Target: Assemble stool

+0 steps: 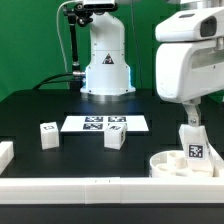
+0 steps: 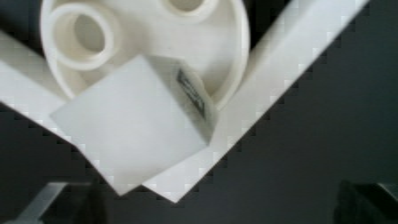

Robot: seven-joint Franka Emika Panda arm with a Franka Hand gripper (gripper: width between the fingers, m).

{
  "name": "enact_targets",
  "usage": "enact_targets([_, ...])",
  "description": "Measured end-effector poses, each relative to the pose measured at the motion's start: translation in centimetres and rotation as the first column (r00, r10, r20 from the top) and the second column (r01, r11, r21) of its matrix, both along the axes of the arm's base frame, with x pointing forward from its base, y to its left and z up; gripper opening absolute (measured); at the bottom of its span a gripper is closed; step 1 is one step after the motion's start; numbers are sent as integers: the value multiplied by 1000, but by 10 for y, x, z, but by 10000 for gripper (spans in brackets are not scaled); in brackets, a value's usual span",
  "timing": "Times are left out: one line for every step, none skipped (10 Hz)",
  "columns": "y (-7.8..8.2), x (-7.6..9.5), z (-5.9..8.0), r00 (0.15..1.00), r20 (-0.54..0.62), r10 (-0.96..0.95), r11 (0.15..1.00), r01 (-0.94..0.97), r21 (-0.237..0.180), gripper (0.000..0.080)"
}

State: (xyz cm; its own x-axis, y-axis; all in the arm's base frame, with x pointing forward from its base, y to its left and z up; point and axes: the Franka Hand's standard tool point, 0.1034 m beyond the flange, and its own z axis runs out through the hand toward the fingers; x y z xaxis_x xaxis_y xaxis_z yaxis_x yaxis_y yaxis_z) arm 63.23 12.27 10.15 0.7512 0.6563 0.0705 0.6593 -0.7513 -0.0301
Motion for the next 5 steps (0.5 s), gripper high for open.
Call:
enact_targets([-2,3,-3,992,-13,127,992,-127,-19,648])
enact_targets([-2,6,-6,977,-23,213,976,-213,-33,648])
enact_targets([-2,9,-8,960,-32,280,959,-281,-46,648])
enact_targets([-3,10,-10,940,-50,338,939,-340,-54,648])
enact_targets([-4,11,-13,924,-55,378,923,-381,-55,648])
